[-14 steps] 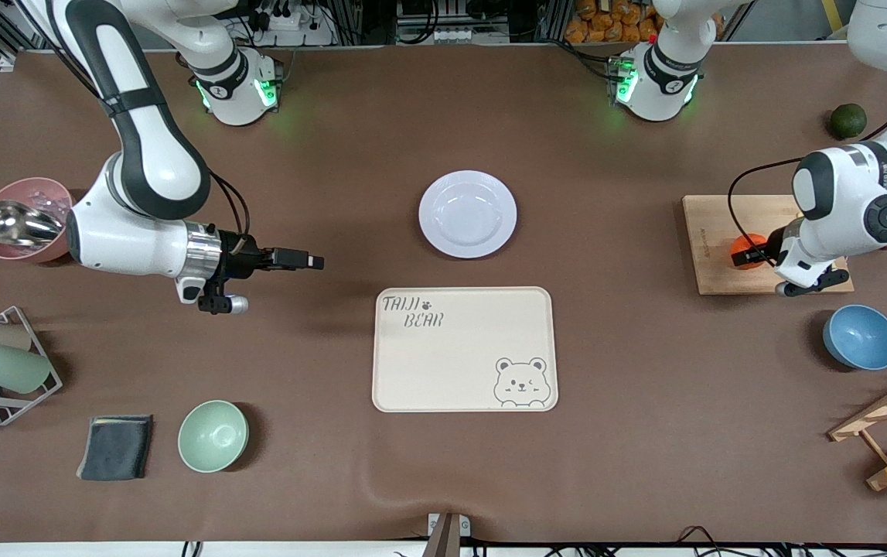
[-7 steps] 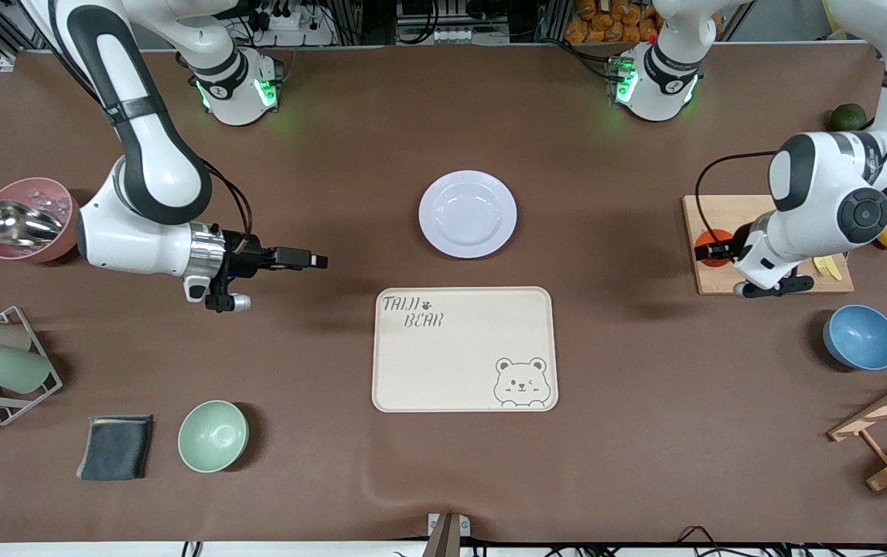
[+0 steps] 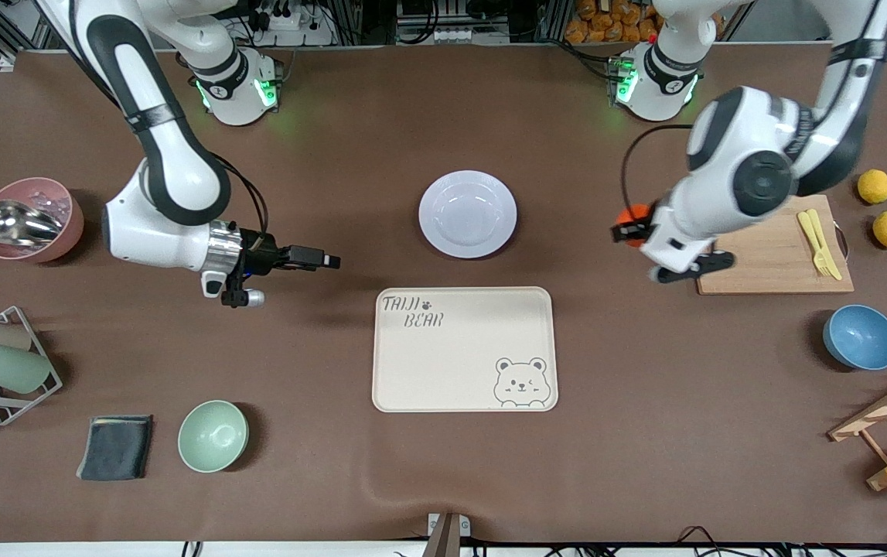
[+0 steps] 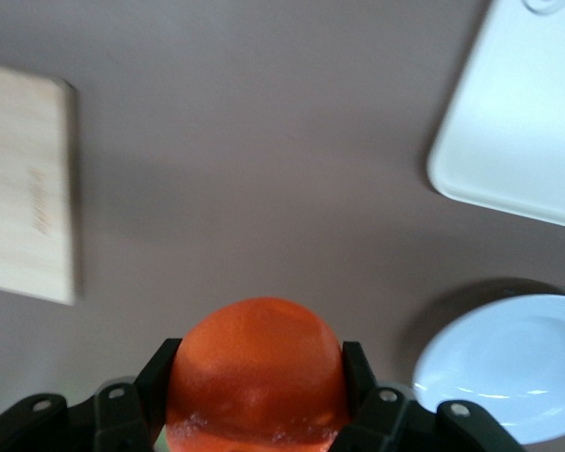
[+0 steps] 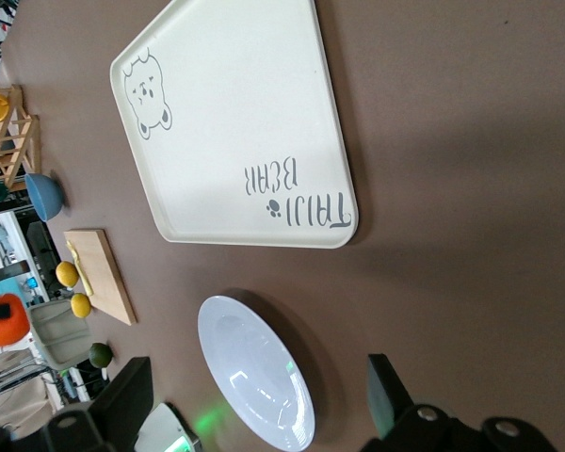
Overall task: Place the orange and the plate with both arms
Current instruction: 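Lift the orange with the left gripper and carry it over the plate, then lower the orange onto the plate and open the left gripper, then grip the plate rim with the right gripper while the left gripper withdraws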
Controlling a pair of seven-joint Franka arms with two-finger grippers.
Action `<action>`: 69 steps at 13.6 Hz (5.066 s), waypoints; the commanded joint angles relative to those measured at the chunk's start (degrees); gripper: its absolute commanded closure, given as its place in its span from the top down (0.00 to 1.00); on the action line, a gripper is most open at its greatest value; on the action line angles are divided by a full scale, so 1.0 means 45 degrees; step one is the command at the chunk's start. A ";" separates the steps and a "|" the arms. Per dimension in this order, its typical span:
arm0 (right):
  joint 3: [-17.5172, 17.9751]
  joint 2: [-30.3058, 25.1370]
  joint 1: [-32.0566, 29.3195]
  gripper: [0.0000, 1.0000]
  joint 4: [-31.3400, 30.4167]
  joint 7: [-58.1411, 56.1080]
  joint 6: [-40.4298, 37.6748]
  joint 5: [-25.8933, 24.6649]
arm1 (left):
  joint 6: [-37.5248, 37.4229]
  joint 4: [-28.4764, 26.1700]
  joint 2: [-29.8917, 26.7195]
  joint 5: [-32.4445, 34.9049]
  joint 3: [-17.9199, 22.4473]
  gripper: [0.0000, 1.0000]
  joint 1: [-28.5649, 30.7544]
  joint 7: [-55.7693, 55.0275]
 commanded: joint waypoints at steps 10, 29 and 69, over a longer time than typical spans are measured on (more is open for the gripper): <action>-0.0029 0.0116 0.0465 1.00 -0.0680 -0.2642 0.0988 0.2201 | 0.4551 0.0447 0.4133 0.1734 -0.0132 0.13 -0.5471 -1.0241; -0.0029 0.0448 0.1970 1.00 -0.1305 -0.4537 0.2985 0.4136 | 0.5921 0.1385 0.6307 0.4042 0.0747 1.00 -0.6978 -1.2864; -0.0029 0.2225 0.6931 0.51 -0.1657 -1.1175 0.5660 1.4465 | -0.2202 0.6444 -0.0743 0.1234 0.3277 1.00 0.0214 0.2988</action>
